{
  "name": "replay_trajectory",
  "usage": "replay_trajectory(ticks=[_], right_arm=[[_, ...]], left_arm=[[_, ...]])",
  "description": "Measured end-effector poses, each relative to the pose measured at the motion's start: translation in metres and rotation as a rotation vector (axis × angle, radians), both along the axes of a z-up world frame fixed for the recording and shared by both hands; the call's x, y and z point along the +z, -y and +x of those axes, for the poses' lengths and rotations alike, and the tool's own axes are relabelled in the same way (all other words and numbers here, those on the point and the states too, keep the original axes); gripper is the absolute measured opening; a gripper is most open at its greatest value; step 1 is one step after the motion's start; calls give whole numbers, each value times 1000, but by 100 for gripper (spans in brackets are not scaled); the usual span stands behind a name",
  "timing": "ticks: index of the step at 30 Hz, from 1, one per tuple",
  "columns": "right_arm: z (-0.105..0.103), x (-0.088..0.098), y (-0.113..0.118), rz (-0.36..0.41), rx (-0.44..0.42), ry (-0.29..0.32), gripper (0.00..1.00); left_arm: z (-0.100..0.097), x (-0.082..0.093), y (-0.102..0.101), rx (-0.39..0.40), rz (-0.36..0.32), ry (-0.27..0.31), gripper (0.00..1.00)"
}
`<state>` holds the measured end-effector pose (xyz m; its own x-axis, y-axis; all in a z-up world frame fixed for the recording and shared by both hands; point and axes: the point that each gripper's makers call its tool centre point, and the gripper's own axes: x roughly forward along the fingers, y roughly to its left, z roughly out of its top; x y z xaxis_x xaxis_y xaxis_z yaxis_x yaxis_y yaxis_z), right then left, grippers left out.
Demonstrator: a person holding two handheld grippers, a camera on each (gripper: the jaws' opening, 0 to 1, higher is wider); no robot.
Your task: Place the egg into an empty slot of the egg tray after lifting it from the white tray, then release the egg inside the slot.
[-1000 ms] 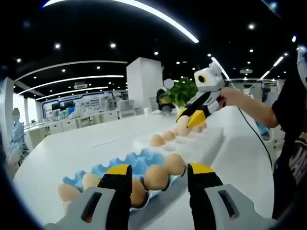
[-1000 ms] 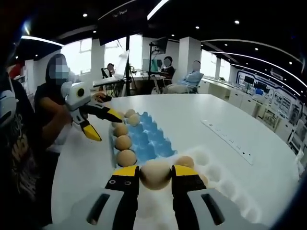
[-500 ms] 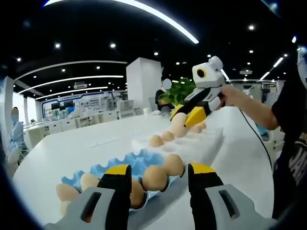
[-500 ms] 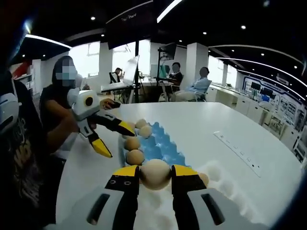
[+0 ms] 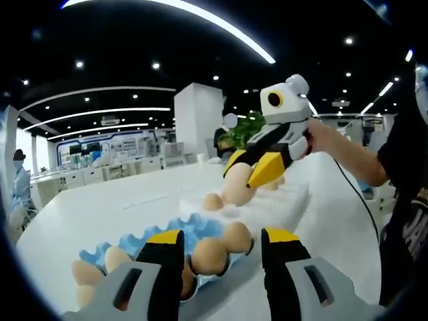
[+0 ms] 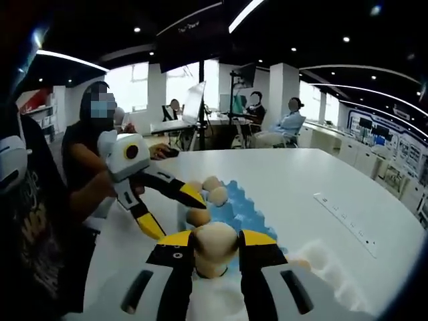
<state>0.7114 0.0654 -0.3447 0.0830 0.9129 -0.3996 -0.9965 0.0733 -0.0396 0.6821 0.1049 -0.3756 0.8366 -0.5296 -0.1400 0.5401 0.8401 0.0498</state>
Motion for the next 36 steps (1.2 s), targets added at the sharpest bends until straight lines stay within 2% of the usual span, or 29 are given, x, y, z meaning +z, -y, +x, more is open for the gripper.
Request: replay_trajectory(ticks=[8, 13, 16, 22, 25, 30, 36], right_arm=[[-10, 3, -14, 17, 29, -15, 27], [-16, 2, -19, 19, 45, -28, 27], [-16, 0, -20, 19, 48, -45, 27], [-18, -7, -21, 14, 45, -80, 27], [-17, -8, -21, 14, 39, -79, 27], [-17, -9, -20, 24, 35, -109, 28], [-16, -7, -20, 39, 49, -104, 28]], left_arm=[[9, 1, 11, -11, 3, 10, 46], [14, 2, 18, -5, 17, 25, 42], [15, 6, 22, -7, -6, 38, 41], [16, 14, 24, -6, -11, 68, 32], [15, 12, 28, -14, -1, 60, 28], [16, 12, 29, -9, 21, 74, 27], [16, 13, 28, -3, 19, 74, 27]])
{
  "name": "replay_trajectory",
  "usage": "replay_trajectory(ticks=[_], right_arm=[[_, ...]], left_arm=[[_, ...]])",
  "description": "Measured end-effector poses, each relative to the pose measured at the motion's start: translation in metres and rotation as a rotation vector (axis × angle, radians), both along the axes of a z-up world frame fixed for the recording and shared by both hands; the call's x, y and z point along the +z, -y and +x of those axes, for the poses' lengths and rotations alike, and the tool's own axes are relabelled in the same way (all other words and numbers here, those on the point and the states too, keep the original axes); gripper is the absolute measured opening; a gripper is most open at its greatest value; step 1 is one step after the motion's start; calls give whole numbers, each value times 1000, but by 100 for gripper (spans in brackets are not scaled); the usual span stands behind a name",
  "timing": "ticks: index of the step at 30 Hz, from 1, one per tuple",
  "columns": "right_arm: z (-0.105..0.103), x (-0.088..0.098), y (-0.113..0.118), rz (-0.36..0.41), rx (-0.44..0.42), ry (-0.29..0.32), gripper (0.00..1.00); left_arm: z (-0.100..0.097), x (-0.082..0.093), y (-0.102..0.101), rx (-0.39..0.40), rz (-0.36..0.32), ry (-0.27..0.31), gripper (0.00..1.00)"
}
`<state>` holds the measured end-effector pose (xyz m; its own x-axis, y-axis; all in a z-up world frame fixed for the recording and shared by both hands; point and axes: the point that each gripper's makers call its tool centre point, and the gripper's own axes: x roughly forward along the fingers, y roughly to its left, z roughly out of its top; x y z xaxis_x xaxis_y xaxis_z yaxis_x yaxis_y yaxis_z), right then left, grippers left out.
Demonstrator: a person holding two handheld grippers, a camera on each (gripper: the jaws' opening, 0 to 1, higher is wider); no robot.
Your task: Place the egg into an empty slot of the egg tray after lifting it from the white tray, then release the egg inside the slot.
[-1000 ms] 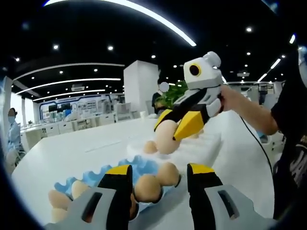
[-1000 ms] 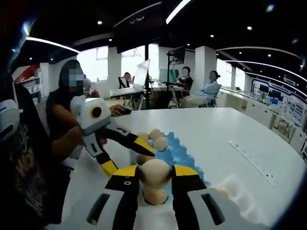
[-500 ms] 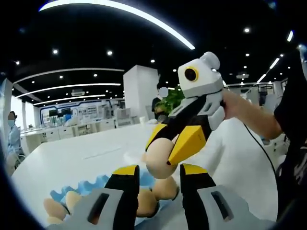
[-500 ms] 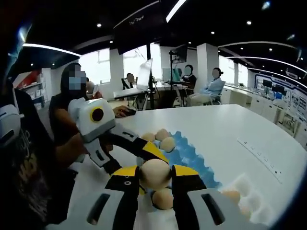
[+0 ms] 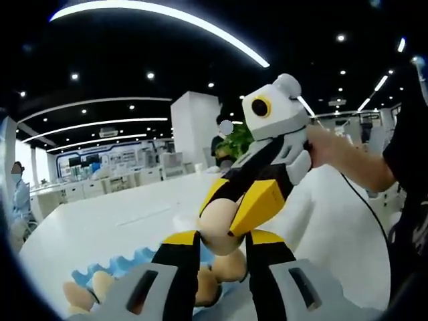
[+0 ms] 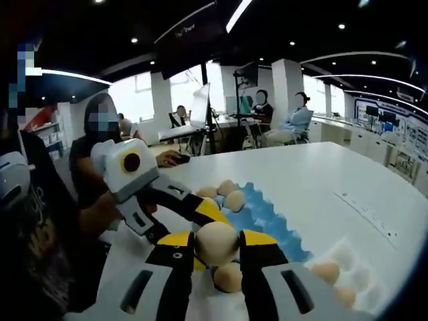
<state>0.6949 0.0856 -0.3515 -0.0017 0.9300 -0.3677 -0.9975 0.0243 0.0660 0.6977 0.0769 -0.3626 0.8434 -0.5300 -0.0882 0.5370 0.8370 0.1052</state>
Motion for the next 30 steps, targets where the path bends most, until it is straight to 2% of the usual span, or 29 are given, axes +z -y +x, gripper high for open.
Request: replay_trajectory(ticks=[6, 10, 18, 25, 26, 30], right_arm=[[4, 3, 3, 33, -8, -11, 32], [9, 4, 11, 65, -28, -39, 33], [10, -13, 35, 74, -86, -87, 35], [18, -18, 57, 76, -151, -92, 36], [20, -19, 63, 72, -175, -76, 36], [20, -17, 72, 103, -206, -77, 36]], left_arm=[[2, 3, -5, 23, -12, 4, 27], [3, 5, -13, 31, -14, 2, 27], [3, 9, -27, 65, -19, 1, 27], [5, 10, -36, 82, -4, -2, 27], [7, 10, -40, 94, -2, -2, 27], [9, 10, -50, 112, 14, -5, 27]])
